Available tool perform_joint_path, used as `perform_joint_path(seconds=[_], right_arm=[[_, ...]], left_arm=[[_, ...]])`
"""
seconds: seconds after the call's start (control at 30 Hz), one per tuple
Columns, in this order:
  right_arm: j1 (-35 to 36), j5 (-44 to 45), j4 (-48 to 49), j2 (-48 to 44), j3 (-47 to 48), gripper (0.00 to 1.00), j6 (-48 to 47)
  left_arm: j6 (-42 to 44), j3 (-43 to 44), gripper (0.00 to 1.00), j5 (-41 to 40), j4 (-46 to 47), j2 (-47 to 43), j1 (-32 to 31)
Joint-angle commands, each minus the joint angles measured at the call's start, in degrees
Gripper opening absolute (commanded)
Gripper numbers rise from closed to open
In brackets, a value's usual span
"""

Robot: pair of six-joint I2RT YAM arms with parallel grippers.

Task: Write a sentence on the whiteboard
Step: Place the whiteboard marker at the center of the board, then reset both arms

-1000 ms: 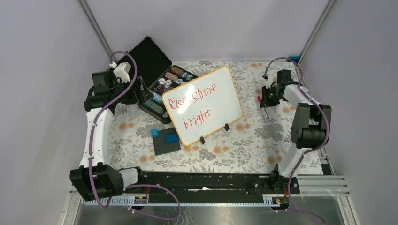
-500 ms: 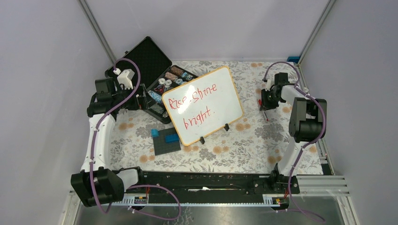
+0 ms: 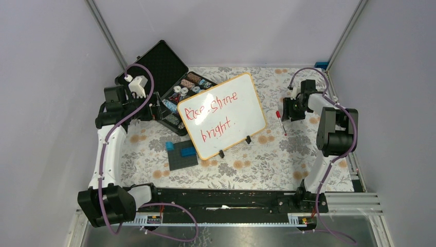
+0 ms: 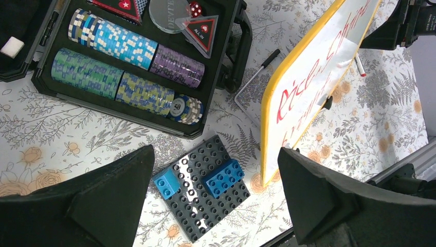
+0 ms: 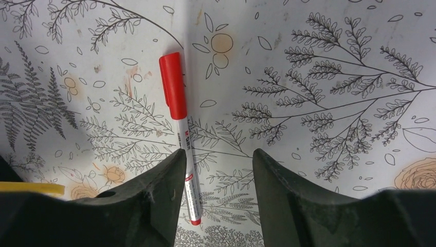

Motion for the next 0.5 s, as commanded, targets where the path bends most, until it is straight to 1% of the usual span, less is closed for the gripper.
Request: perform_joint_path(seconds=[0.0, 0.1, 0.17, 0.2, 0.3, 0.33, 0.4, 0.47], right_arm=[[-0.2, -1.9, -2.5, -4.5, 2.3, 0.60, 0.1], [-0.2, -3.1, -3.9, -6.0, 3.4, 0.65, -0.3], [-0.2, -4.3, -4.2, -7.6, 3.6, 0.72, -0.4], [-0.2, -5.3, -4.4, -8.8, 3.7, 0.77, -0.5], [-0.2, -7.1, -6.0, -11.6, 5.0, 0.98, -0.8], [-0.2, -7.9, -6.7, -13.1, 5.7, 0.99, -0.9], [-0.2, -9.3, -8.1, -15.3, 7.3, 1.00, -1.0], [-0.2, -11.3, -9.4, -17.9, 8.5, 1.00, -1.1]], left_arm=[[0.4, 3.3, 0.99, 2.4, 0.9, -0.6, 0.2], [0.9, 4.8, 0.99, 3.0, 0.2, -0.3, 0.1], [1.3, 6.1, 0.99, 2.4, -0.5, -0.1, 0.0], [1.3, 7.0, 0.99, 1.7, -1.0, 0.2, 0.0], [3.2, 10.0, 0.99, 0.0, -4.0, 1.9, -0.3], [3.7, 11.2, 0.99, -0.5, -5.2, 2.7, -0.4], [4.8, 13.7, 0.99, -2.5, -7.5, 4.3, -1.5], [6.6, 16.5, 0.99, -6.4, -10.1, 6.3, -4.5]])
